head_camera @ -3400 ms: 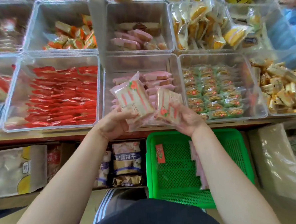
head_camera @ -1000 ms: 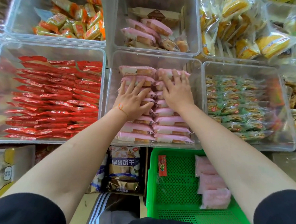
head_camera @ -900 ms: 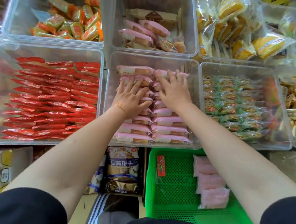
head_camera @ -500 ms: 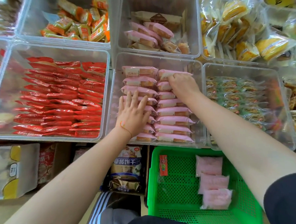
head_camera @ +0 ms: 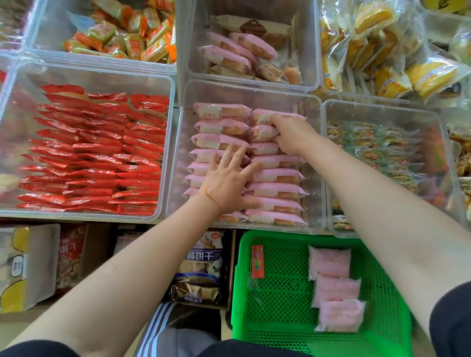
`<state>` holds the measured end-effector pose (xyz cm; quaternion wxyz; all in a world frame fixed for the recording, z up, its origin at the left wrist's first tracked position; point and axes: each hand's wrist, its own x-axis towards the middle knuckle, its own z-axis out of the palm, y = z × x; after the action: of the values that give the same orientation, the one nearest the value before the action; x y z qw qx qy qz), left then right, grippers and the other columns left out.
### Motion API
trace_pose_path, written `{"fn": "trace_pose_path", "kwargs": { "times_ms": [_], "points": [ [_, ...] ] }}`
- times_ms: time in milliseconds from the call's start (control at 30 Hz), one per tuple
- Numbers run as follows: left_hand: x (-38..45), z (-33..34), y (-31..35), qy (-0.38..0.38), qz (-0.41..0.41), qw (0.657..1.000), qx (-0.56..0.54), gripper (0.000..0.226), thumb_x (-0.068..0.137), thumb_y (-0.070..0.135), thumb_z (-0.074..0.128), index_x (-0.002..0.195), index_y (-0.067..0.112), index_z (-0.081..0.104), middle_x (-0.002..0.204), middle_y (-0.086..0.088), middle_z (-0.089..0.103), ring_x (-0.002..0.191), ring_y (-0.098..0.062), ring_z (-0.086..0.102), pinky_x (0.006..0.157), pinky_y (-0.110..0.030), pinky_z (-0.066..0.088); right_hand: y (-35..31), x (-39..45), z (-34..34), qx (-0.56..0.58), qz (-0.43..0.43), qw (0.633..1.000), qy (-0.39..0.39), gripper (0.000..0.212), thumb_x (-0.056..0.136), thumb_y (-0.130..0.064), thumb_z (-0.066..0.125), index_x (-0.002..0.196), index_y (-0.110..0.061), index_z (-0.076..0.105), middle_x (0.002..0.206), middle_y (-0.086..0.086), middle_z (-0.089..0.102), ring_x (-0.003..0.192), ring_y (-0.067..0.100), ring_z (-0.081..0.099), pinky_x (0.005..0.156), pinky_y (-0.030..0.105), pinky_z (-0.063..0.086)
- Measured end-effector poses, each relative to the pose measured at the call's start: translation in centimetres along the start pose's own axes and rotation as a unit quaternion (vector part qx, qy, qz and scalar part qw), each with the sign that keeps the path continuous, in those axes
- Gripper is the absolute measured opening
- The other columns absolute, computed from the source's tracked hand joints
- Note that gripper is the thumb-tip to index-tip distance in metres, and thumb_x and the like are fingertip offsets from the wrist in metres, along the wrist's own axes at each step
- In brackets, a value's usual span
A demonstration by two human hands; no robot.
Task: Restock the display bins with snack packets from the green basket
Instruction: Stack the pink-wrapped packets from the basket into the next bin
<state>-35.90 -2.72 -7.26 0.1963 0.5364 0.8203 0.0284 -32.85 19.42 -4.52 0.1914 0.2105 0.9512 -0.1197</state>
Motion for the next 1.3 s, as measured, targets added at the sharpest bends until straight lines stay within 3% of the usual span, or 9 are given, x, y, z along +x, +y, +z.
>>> {"fn": "trace_pose_path", "kwargs": {
  "times_ms": [167,400,600,733,900,1033,1133,1233,1300],
  "points": [
    [-0.1,0.1,0.0,-0.045,0.009,0.998,0.044,0.113,0.062,0.088,0.056,0.154,0.043,0.006,0.163,-0.009,-0.018,0.148,-0.043,-0.013,0.115,-0.069,0.002,-0.7,0.3,-0.6,0.027,0.012,0.998,-0.063,0.050,0.096,-0.027,0.055,0.144,-0.020,0.044,0.137,0.012,0.056,0.121,0.033,0.054,0.097,0.039,0.045],
    [1.6,-1.1,-1.5,-0.041,-0.015,0.999,0.018,0.087,0.077,0.084,0.044,0.151,0.055,0.008,0.166,-0.005,-0.006,0.150,-0.040,-0.006,0.116,-0.067,0.001,-1.6,1.1,-5.4,-0.051,0.001,0.988,-0.147,0.039,0.094,-0.031,0.059,0.130,-0.017,0.057,0.132,0.010,0.058,0.113,0.031,0.054,0.091,0.037,0.043],
    [1.6,-1.4,-0.8,-0.004,-0.028,0.999,0.036,0.075,0.087,0.073,0.042,0.152,0.049,0.012,0.165,-0.008,0.004,0.150,-0.038,0.003,0.117,-0.064,0.006,-3.3,-1.3,-1.8,-0.075,0.038,0.996,-0.021,0.037,0.097,-0.011,0.046,0.133,-0.012,0.052,0.130,0.015,0.058,0.119,0.033,0.053,0.101,0.044,0.042],
    [-0.5,-1.1,-0.2,0.028,-0.035,0.999,-0.008,0.076,0.090,0.070,0.036,0.155,0.039,0.013,0.165,-0.006,0.006,0.152,-0.031,0.003,0.119,-0.059,0.008,-4.0,-4.5,2.9,-0.028,0.030,0.987,0.155,0.055,0.100,-0.033,0.038,0.150,-0.010,0.030,0.156,0.018,0.031,0.145,0.034,0.025,0.120,0.053,0.017],
    [-2.5,-0.6,0.5,0.016,-0.063,0.998,-0.028,0.071,0.093,0.064,0.037,0.155,0.033,0.021,0.165,-0.006,0.009,0.151,-0.028,0.003,0.120,-0.055,0.009,-3.3,-5.5,6.4,-0.029,0.064,0.995,0.064,0.074,0.100,-0.062,0.012,0.158,-0.021,-0.007,0.165,0.011,-0.010,0.152,0.030,-0.009,0.123,0.048,-0.004],
    [-3.3,-0.8,1.6,-0.010,-0.078,0.996,-0.053,0.068,0.096,0.061,0.035,0.155,0.031,0.020,0.165,-0.005,0.009,0.152,-0.028,0.003,0.121,-0.055,0.008,-3.6,-4.1,4.4,-0.006,0.078,0.996,0.032,0.069,0.101,-0.059,0.018,0.158,-0.023,0.001,0.165,0.012,-0.003,0.152,0.032,-0.005,0.123,0.049,-0.002],
    [-4.1,-1.4,2.8,0.042,-0.068,0.995,-0.057,0.054,0.095,0.048,0.044,0.143,0.023,0.044,0.151,-0.008,0.038,0.141,-0.030,0.031,0.113,-0.050,0.029,-4.4,-6.4,3.1,0.073,0.071,0.989,0.109,0.059,0.102,-0.041,0.035,0.155,-0.018,0.024,0.163,0.014,0.016,0.151,0.033,0.013,0.122,0.049,0.011],
    [-5.7,-2.7,5.7,0.210,-0.041,0.966,-0.147,0.023,0.090,0.033,0.050,0.080,0.015,0.061,0.083,-0.003,0.060,0.080,-0.026,0.057,0.065,-0.037,0.046,-5.0,-12.6,2.0,0.284,0.074,0.937,0.191,0.026,0.097,-0.023,0.046,0.108,-0.010,0.066,0.112,0.011,0.065,0.100,0.024,0.060,0.085,0.041,0.050],
    [-6.9,-3.7,8.7,0.205,-0.066,0.951,-0.223,0.038,0.089,0.035,0.049,0.056,0.016,0.047,0.054,0.000,0.049,0.055,-0.027,0.050,0.047,-0.033,0.034,-4.6,-17.9,1.6,0.503,0.091,0.852,0.112,0.030,0.096,-0.020,0.048,0.076,-0.005,0.064,0.071,0.011,0.063,0.061,0.022,0.057,0.052,0.029,0.043]
  ]
}}
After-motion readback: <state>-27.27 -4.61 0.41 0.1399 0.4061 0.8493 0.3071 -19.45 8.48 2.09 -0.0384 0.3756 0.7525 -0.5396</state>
